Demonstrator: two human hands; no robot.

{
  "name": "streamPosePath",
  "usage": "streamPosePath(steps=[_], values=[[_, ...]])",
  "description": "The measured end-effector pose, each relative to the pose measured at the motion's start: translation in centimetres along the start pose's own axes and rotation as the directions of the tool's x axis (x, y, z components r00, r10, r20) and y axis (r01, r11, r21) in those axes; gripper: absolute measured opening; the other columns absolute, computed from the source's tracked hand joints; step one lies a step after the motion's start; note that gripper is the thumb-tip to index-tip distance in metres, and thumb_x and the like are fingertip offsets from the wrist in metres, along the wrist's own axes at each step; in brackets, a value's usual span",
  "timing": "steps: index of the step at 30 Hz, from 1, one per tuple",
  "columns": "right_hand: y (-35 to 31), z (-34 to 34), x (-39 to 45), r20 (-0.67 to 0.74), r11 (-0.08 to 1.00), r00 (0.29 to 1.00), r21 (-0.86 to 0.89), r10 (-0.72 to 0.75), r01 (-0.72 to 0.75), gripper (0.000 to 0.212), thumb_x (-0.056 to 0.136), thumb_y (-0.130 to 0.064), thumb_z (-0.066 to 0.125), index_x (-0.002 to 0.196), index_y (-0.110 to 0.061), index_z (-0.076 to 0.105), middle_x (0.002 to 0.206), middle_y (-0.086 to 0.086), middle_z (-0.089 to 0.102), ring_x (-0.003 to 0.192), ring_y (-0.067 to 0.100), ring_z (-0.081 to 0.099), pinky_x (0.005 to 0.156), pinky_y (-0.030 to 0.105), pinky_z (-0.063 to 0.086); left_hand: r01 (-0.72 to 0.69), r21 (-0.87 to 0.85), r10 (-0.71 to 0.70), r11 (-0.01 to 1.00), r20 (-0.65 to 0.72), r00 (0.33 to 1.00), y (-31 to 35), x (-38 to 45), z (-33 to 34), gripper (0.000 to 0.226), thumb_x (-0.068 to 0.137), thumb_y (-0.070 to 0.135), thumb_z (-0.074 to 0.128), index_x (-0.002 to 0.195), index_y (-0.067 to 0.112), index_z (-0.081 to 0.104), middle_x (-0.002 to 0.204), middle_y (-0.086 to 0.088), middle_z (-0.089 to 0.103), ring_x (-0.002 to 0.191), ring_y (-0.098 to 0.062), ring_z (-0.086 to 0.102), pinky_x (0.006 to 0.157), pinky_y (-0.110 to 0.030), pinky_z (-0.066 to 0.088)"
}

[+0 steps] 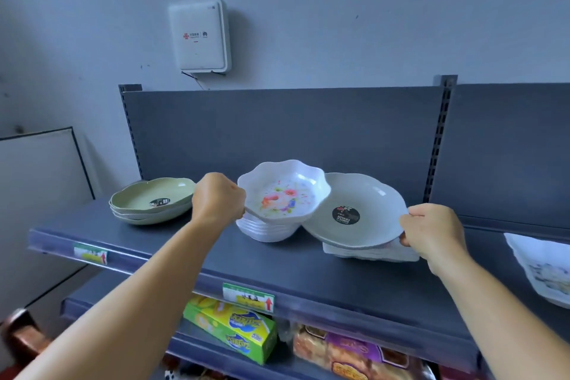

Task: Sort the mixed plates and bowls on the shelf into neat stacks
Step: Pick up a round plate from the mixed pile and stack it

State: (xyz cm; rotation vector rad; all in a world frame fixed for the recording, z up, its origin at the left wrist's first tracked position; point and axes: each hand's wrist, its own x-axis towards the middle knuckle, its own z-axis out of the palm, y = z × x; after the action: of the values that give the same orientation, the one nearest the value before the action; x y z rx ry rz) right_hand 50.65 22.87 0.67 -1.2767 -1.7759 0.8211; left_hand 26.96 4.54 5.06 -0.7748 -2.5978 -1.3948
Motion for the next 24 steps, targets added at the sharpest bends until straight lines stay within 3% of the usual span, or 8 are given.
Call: streamPosePath(steps=[5,8,12,17,20,24], values=[[-1.3,2.2,1.2,-0.078,0.996,0.996,-0.077,0.043,-0.049,0.021,0.062,0.0,0.041,0.056,-0.016,0.028,0.062,0.01,0.036,0.064,0.021,0.025,0.056,0.03,0.012,0.059,0.025,-0.059,0.998,0.007,0.998,-2.8,4.6,-0.6,0.029,0.065,-0.007,0.039,0.043,0.011,0.035,0.058,-0.013,0.054,0.046,-0.021,0.027,0.046,-0.017,0.023],[-1.5,2.6,1.8,-0.127,0.99,0.988,-0.104,0.084,-0.098,0.012,0.064,-0.001,0.042,0.061,-0.013,0.04,0.062,0.01,0.043,0.061,0.02,0.03,0.056,0.028,0.019,0.064,0.03,-0.065,0.998,0.043,0.997,-3.9,6.5,0.1,0.024,0.065,-0.007,0.04,0.046,0.008,0.041,0.058,-0.013,0.053,0.046,-0.021,0.03,0.045,-0.017,0.025],[-1.9,3.1,2.1,-0.181,0.989,0.978,-0.084,0.103,-0.119,0.011,0.067,-0.001,0.043,0.062,-0.01,0.047,0.06,0.012,0.051,0.057,0.021,0.034,0.054,0.026,0.022,0.043,0.067,-0.049,0.997,0.091,0.995,-5.2,8.2,1.9,0.025,0.065,-0.008,0.039,0.051,0.011,0.03,0.052,-0.007,0.038,0.048,-0.02,0.022,0.046,-0.019,0.02],[-2.4,3.6,2.5,-0.231,0.99,0.964,-0.028,0.131,-0.141,0.014,0.069,0.001,0.044,0.064,-0.007,0.054,0.059,0.015,0.054,0.053,0.022,0.036,0.058,0.028,0.027,0.046,0.13,-0.062,0.99,0.126,0.99,-6.5,9.1,3.7,0.014,0.069,-0.007,0.043,0.062,0.006,0.042,0.054,-0.005,0.04,0.047,-0.019,0.025,0.041,-0.019,0.021],[-3.1,3.9,2.4,-0.218,0.991,0.968,-0.014,0.128,-0.134,0.017,0.073,0.002,0.045,0.068,0.001,0.061,0.062,0.018,0.058,0.042,0.022,0.043,0.058,0.028,0.03,0.03,0.14,-0.052,0.99,0.157,0.986,-6.7,9.0,4.6,0.014,0.068,-0.006,0.042,0.062,0.006,0.04,0.056,-0.005,0.042,0.049,-0.02,0.026,0.041,-0.019,0.02],[-4.1,5.0,2.5,-0.181,0.993,0.977,0.01,0.116,-0.116,0.023,0.077,0.0,0.046,0.083,0.015,0.062,0.066,0.018,0.063,0.047,0.021,0.051,0.06,0.027,0.034,0.057,0.148,-0.082,0.987,0.165,0.983,-6.6,8.5,5.5,0.022,0.074,-0.005,0.043,0.058,0.009,0.034,0.057,-0.003,0.039,0.048,-0.017,0.026,0.041,-0.019,0.019]])
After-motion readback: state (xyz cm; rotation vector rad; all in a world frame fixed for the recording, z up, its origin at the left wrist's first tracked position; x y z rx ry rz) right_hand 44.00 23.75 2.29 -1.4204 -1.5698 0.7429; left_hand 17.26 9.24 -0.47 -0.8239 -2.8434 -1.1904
